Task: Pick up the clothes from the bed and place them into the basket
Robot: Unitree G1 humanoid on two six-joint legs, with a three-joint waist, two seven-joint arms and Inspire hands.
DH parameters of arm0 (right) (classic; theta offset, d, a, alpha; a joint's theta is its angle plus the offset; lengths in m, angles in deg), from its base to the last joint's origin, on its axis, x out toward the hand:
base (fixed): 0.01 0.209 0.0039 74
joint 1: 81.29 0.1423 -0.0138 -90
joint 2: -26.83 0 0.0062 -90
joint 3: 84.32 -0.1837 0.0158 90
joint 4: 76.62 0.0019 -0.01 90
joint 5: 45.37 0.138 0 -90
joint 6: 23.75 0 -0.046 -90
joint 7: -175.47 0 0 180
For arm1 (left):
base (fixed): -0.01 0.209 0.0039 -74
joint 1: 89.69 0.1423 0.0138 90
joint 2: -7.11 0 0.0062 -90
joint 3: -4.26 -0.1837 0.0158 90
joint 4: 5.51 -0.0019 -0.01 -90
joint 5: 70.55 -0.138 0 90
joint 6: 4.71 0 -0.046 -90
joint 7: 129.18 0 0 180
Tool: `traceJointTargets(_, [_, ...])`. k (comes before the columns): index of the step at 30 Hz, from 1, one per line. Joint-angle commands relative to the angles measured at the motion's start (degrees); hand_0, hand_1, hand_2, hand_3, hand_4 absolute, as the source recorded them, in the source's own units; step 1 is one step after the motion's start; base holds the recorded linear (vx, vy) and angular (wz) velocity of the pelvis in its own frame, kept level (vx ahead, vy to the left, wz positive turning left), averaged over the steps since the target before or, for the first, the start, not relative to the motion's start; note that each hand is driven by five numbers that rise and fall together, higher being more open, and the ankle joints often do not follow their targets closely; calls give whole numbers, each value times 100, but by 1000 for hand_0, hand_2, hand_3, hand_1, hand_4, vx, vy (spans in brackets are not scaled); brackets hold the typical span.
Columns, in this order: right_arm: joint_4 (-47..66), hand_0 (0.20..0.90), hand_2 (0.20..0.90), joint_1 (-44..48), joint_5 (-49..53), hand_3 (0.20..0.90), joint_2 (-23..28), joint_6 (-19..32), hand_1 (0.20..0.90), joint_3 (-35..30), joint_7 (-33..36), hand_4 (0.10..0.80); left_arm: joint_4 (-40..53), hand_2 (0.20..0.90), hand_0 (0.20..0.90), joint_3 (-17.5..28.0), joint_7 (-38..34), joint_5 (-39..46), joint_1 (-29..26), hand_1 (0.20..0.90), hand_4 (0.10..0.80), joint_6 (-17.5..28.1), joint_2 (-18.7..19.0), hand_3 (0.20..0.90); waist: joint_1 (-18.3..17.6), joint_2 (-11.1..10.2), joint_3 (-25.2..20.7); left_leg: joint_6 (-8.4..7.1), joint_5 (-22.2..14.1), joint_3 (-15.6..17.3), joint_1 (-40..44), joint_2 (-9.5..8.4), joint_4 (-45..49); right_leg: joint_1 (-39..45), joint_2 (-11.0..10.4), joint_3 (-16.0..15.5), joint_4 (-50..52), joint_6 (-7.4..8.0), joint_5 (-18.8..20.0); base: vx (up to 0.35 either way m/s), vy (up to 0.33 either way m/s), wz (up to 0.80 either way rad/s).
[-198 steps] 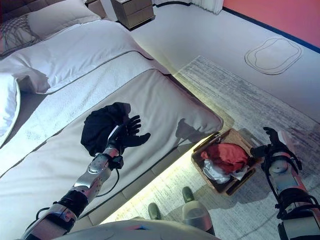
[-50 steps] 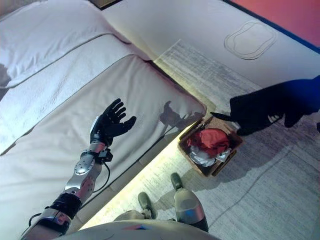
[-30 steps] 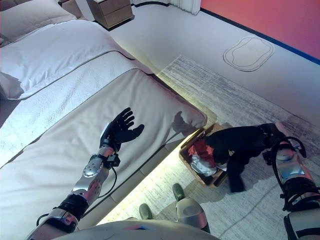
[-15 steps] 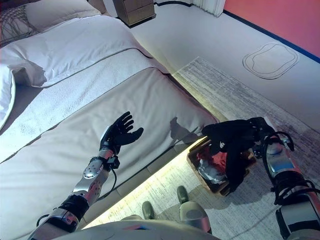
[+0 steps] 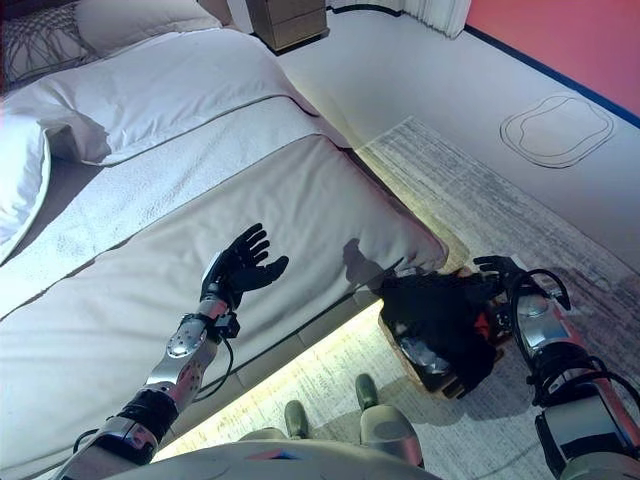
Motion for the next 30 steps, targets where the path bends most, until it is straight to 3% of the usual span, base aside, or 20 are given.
traceJointTargets(1, [-428,900,900,430,-67,900,97,159,900,-210,328,800,86,900,900,-65,116,-132,-542,900,800,569,103,900,91,-240,-238,71,-647,-398,122,-39,104,-13,-244,-189,172,227,-153,0,0,0])
traceJointTargets(10, [-347,900,900,315,-159,900,81,320,900,-277,478,800,108,900,900,-71,64,-135,-548,900,800,529,129,900,100,-247,-281,63,-643,-436,192,-14,98,79,-235,-188,172,222,-168,23,-1,0])
traceJointTargets(17, [1211,900,900,177,34,900,-6,803,900,-214,986,800,-166,900,900,2,-339,-289,-398,900,800,98,62,900,67,-252,-345,55,-581,-601,192,-30,36,133,-204,-218,210,192,-223,13,-1,2])
traceJointTargets(19, [1942,900,900,-119,-210,900,-226,922,900,-298,1307,800,-187,900,900,40,-210,-286,-256,900,800,27,2,900,72,-239,-372,62,-570,-700,156,-49,34,153,-198,-233,204,190,-245,29,-10,12])
traceJointTargets(23, [3456,900,900,-1245,-1169,900,-995,1709,900,-280,1997,800,-97,900,900,-41,-259,-650,213,900,800,-95,-254,900,34,-161,-359,96,-542,-860,99,-86,34,145,-170,-211,269,181,-338,26,12,17])
traceJointTargets(30, [3196,900,900,-1500,-1405,900,-1235,2043,900,196,1901,800,79,900,900,-63,-337,-826,524,900,800,-181,-236,900,277,-147,-435,103,-500,-1175,11,-153,34,304,-229,-555,148,146,-424,41,14,33])
